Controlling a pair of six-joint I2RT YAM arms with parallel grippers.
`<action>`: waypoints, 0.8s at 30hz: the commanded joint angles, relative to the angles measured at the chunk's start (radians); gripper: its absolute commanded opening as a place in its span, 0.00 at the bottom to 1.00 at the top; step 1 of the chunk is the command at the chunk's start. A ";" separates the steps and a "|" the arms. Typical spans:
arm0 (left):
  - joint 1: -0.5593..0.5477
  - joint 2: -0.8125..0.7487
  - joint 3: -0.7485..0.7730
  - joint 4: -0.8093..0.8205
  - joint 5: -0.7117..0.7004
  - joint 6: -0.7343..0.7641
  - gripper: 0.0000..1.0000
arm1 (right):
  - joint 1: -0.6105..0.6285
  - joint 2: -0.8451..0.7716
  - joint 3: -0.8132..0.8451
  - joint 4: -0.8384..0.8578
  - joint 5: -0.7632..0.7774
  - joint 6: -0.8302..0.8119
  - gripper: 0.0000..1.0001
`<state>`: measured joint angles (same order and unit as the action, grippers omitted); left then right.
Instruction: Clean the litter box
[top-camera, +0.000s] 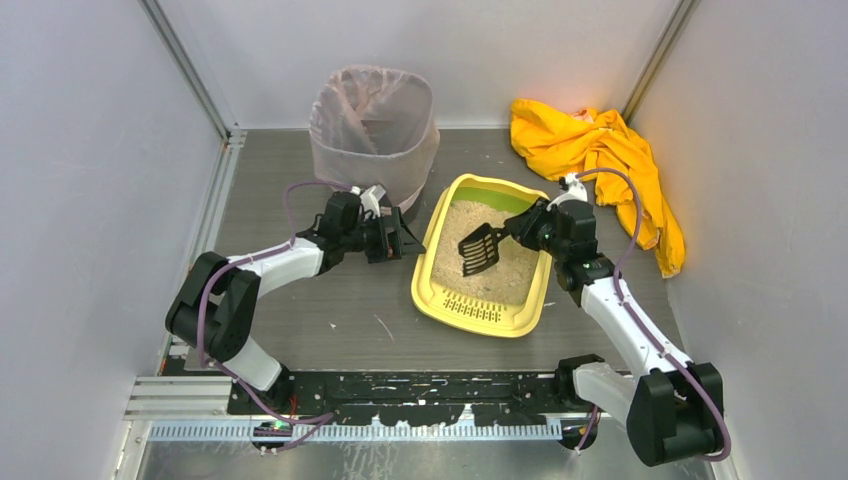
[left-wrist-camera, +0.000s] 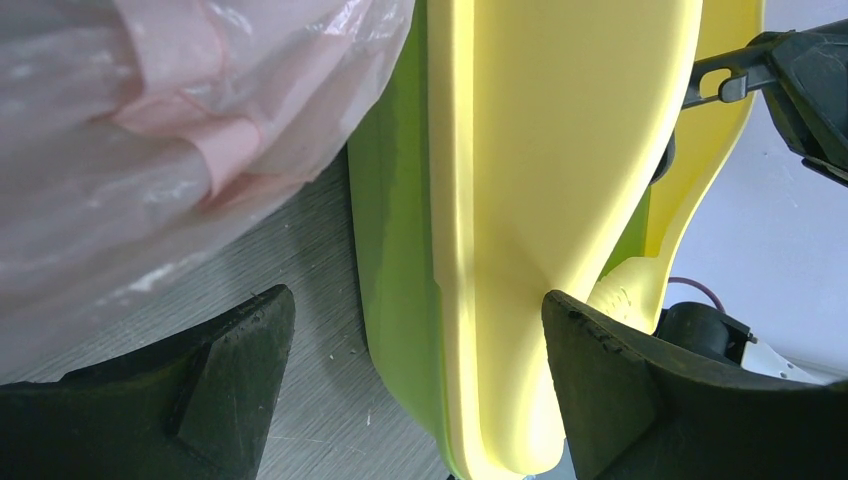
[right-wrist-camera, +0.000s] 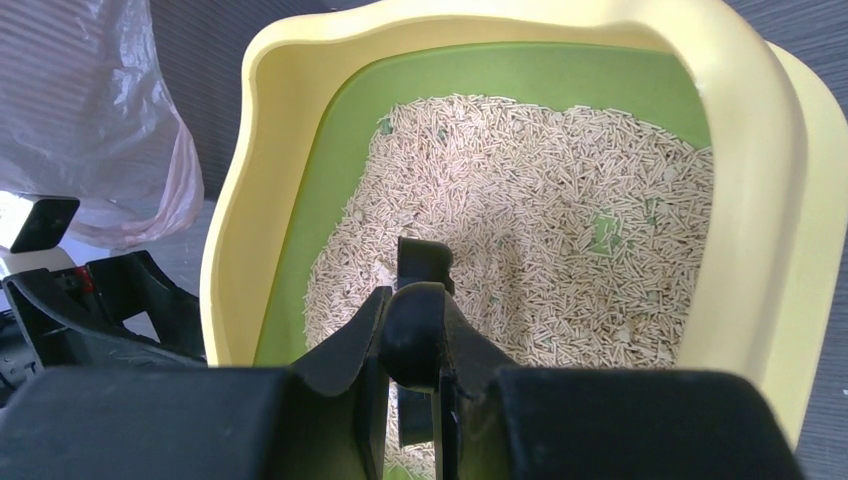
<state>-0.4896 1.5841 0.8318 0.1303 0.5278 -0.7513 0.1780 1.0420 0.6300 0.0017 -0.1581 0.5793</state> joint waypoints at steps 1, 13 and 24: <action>-0.004 0.003 0.032 0.045 0.017 0.009 0.93 | 0.017 -0.063 0.044 0.039 0.009 0.003 0.01; -0.004 -0.006 0.030 0.045 0.016 0.008 0.93 | 0.033 -0.133 0.142 -0.115 0.028 -0.119 0.01; -0.004 -0.004 0.030 0.043 0.013 0.010 0.93 | 0.157 -0.050 0.140 -0.026 -0.060 -0.078 0.01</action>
<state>-0.4896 1.5845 0.8318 0.1303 0.5278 -0.7513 0.2974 0.9775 0.7361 -0.1200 -0.1753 0.4793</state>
